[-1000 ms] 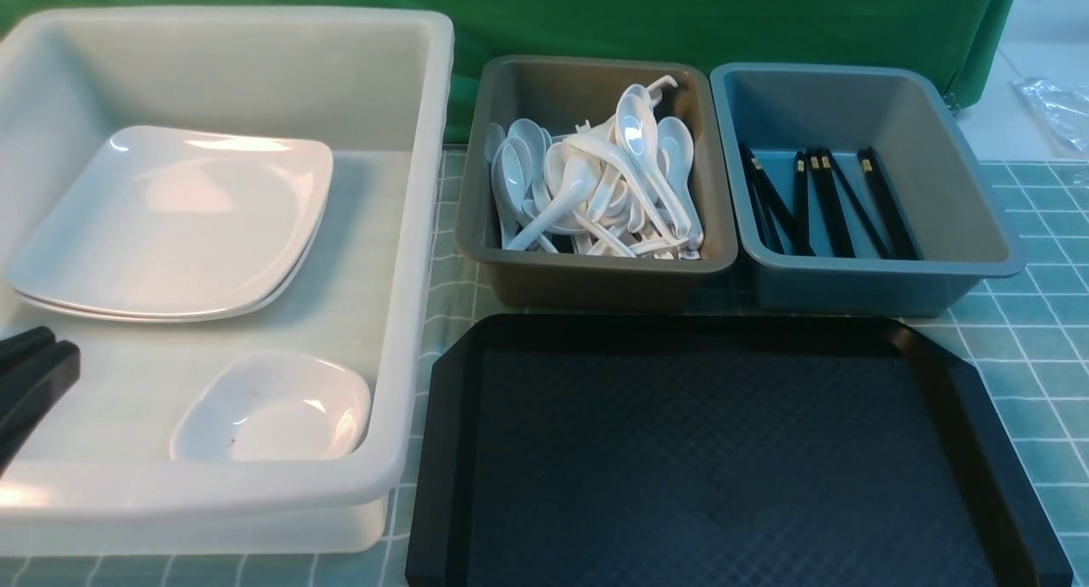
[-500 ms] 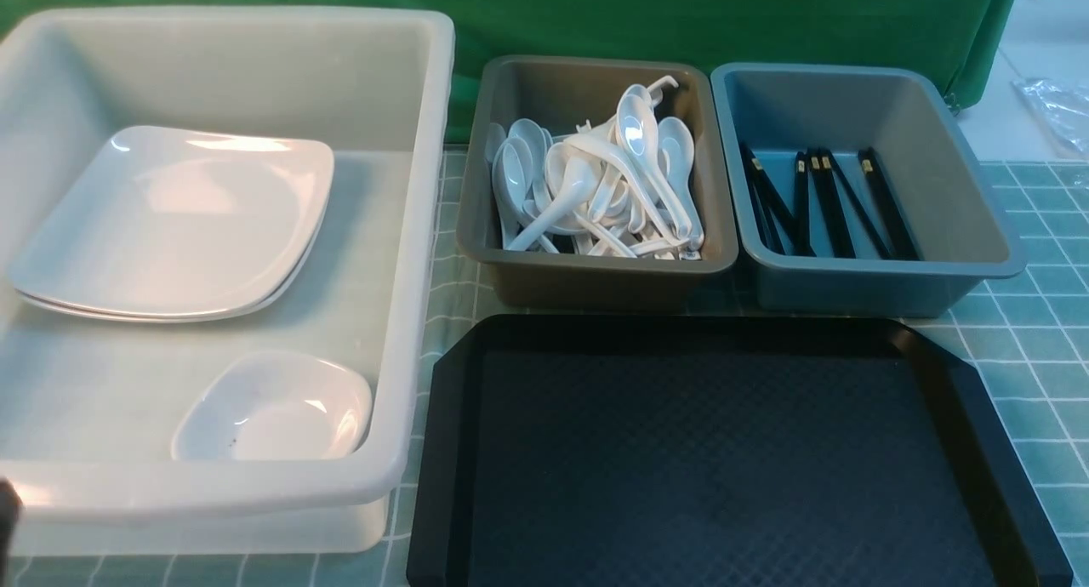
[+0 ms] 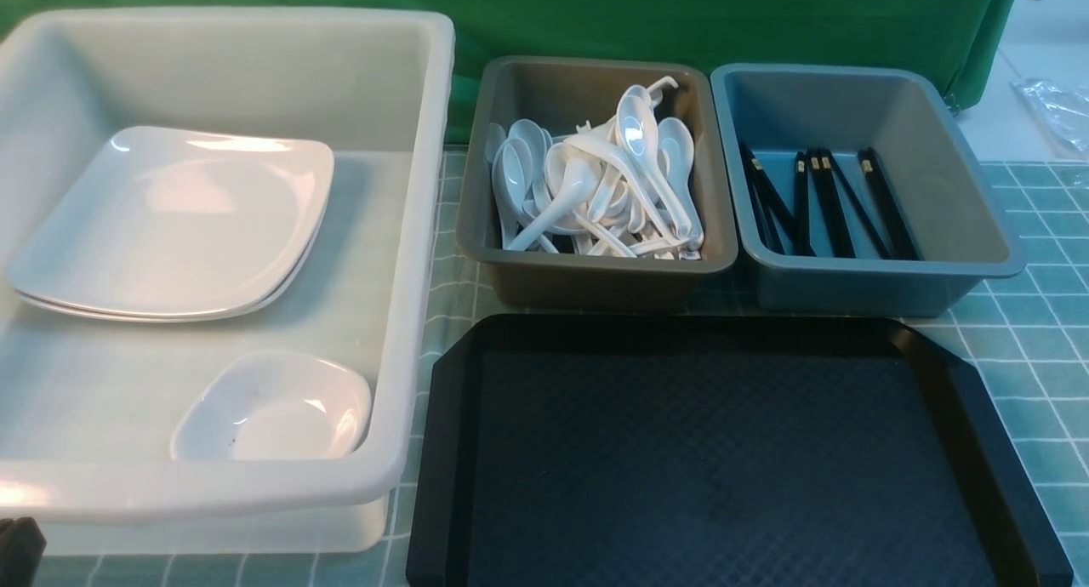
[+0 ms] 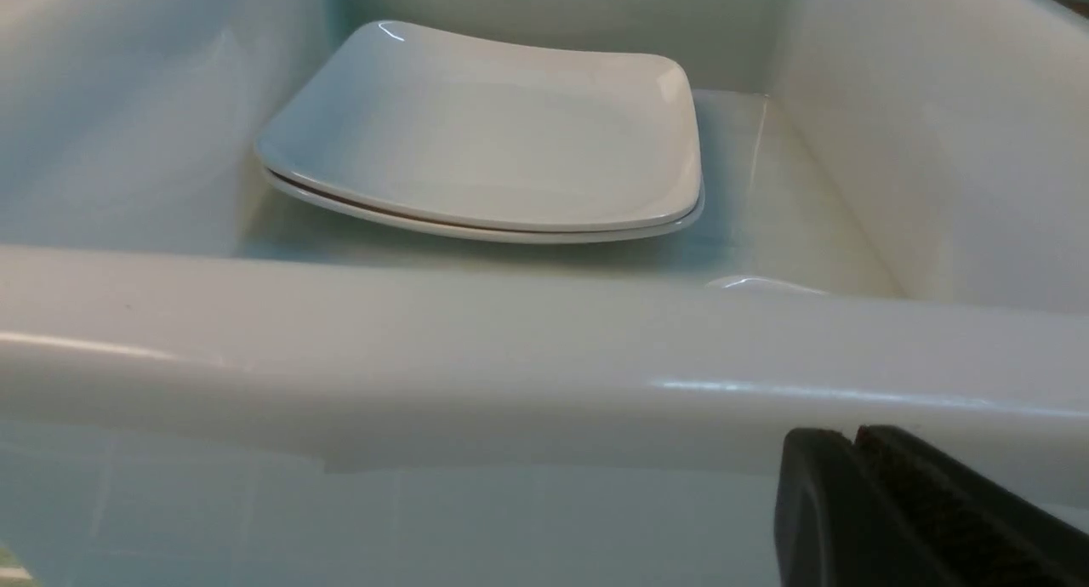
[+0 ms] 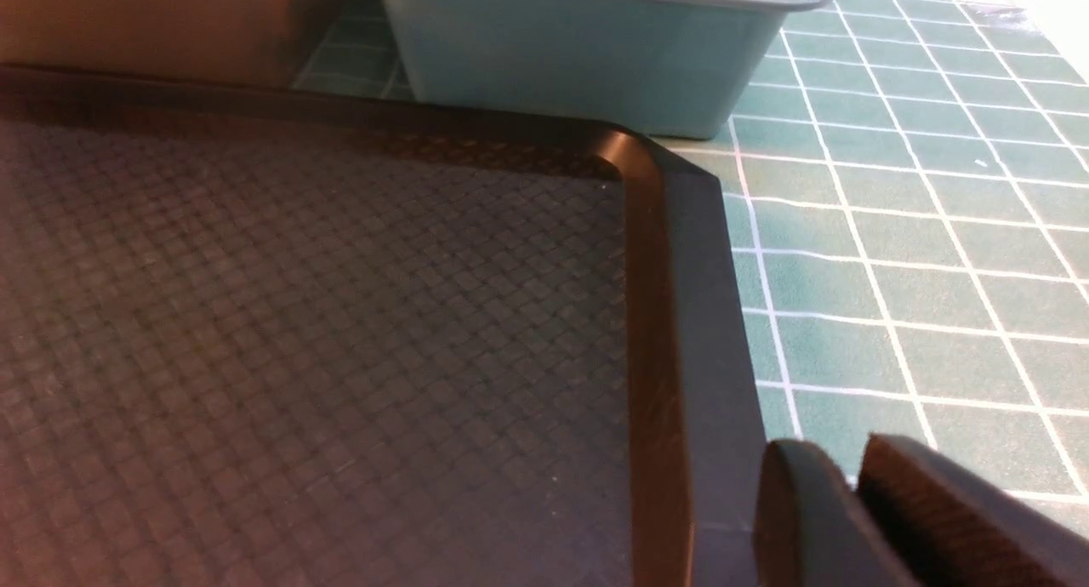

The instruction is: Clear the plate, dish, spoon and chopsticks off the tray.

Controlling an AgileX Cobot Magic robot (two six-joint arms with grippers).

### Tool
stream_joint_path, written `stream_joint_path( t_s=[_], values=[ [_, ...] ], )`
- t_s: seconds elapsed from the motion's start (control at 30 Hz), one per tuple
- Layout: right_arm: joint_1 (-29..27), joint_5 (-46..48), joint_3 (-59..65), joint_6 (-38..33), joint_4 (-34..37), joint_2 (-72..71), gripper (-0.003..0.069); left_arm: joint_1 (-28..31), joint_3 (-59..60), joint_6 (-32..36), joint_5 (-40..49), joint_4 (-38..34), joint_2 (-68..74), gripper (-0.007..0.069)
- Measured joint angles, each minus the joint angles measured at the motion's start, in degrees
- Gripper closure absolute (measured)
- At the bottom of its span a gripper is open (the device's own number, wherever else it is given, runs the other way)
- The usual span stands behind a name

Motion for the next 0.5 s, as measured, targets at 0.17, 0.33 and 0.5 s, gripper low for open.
stream_joint_path(
  t_s=[0.17,0.33,0.5],
  values=[
    [0.0,0.0,0.0,0.0,-0.1,0.0,0.0505,0.0,0.0,0.0,0.0,0.1,0.0,0.0608],
    [0.0,0.0,0.0,0.0,-0.1,0.0,0.0496,0.0,0.0,0.0,0.0,0.2,0.0,0.0608],
    [0.0,0.0,0.0,0.0,-0.1,0.0,0.0484,0.0,0.0,0.0,0.0,0.3,0.0,0.0608]
  ],
)
